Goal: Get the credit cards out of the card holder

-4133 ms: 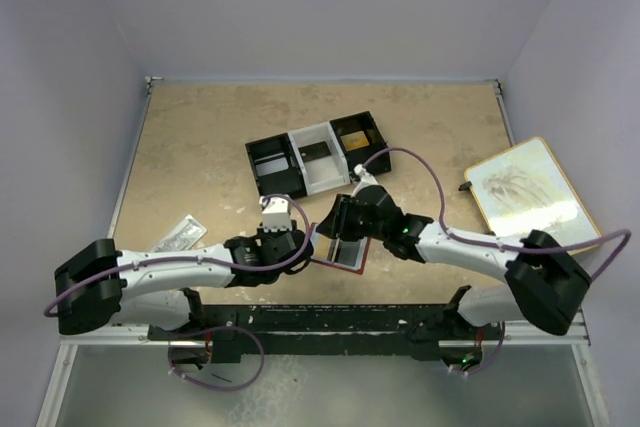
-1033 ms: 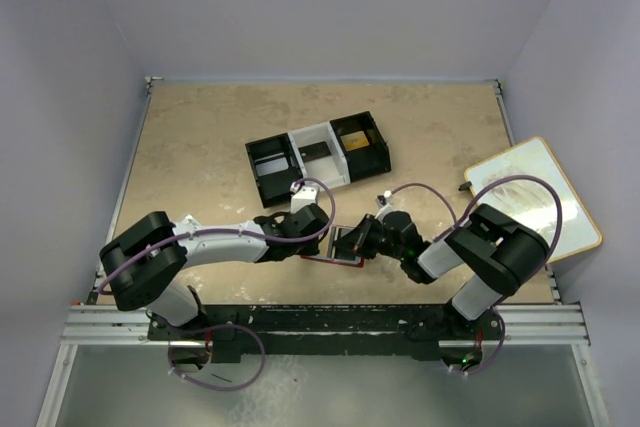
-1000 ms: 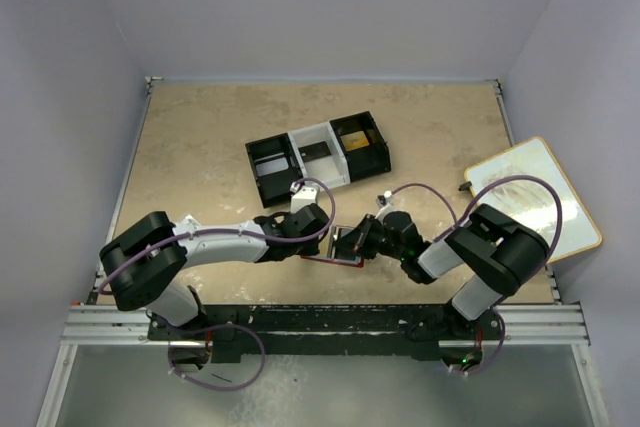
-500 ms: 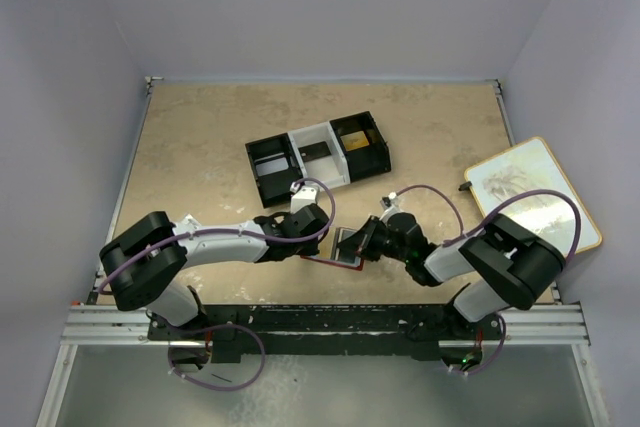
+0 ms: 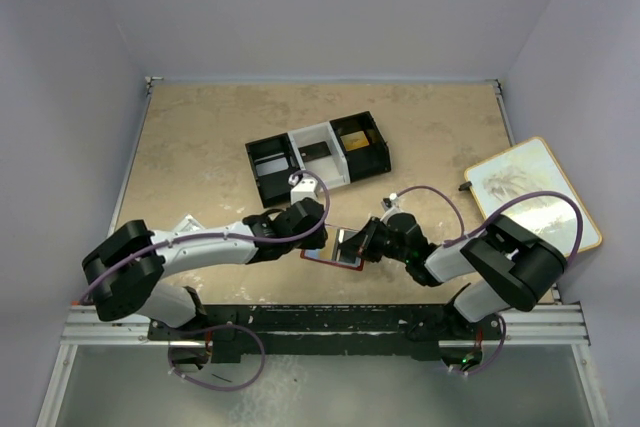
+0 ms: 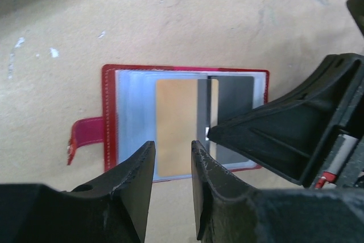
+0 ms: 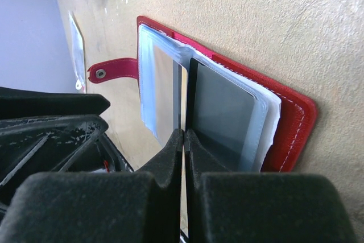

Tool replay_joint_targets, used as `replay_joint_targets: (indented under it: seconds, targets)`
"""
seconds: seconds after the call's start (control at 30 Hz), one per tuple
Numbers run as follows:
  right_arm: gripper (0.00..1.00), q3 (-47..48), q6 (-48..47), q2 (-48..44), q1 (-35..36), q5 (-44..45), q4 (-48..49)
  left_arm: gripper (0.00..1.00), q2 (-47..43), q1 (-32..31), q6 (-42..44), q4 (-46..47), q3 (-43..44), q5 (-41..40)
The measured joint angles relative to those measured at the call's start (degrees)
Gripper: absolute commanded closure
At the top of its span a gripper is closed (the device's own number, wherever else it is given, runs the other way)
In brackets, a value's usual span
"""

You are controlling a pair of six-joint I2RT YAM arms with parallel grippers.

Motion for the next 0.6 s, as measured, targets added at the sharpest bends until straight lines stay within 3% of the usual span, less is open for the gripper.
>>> replay_joint_targets:
  seconds: [0.27, 0.6]
  targets:
    - [1.0, 0.02, 0.0, 0.0, -0.04, -0.04, -0.04, 0.74, 3.02, 0.04, -1.25, 6.99, -0.74, 3.04]
    - [1.0, 0.02, -0.09, -1.64, -0.17, -0.02, -1.66, 0.83, 8.61, 0.07, -2.78, 6.64, -0.52, -0.07]
